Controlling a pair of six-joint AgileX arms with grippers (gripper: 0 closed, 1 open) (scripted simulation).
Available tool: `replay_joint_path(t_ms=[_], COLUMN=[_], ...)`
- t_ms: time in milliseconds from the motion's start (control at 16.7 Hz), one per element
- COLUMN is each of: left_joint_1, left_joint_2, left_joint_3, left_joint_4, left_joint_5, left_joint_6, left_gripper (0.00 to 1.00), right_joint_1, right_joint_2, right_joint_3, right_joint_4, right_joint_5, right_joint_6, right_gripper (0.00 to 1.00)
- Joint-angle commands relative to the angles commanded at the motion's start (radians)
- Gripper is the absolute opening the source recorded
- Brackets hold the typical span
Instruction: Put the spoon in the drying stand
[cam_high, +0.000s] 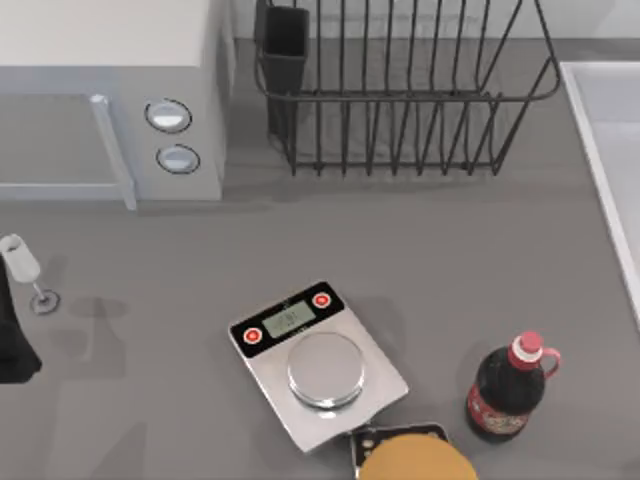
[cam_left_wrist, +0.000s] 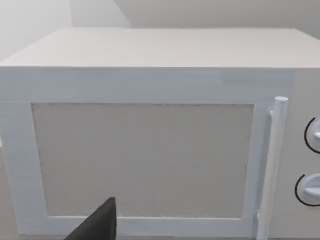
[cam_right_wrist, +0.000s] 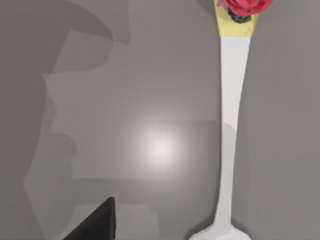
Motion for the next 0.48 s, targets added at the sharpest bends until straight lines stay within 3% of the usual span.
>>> replay_joint_path(t_ms=[480], left_joint_1=[0.000], left_joint_2=[0.000], left_joint_3=[0.000], left_joint_4=[0.000], left_joint_5=[0.000], left_joint_6=[0.000], left_gripper=[1.00], right_joint_1=[-0.003], right_joint_2=[0.018], right_joint_3=[-0.002], right_joint_4=[0.008], right_joint_5=[0.000], right_joint_6=[-0.004], right_gripper=[1.00])
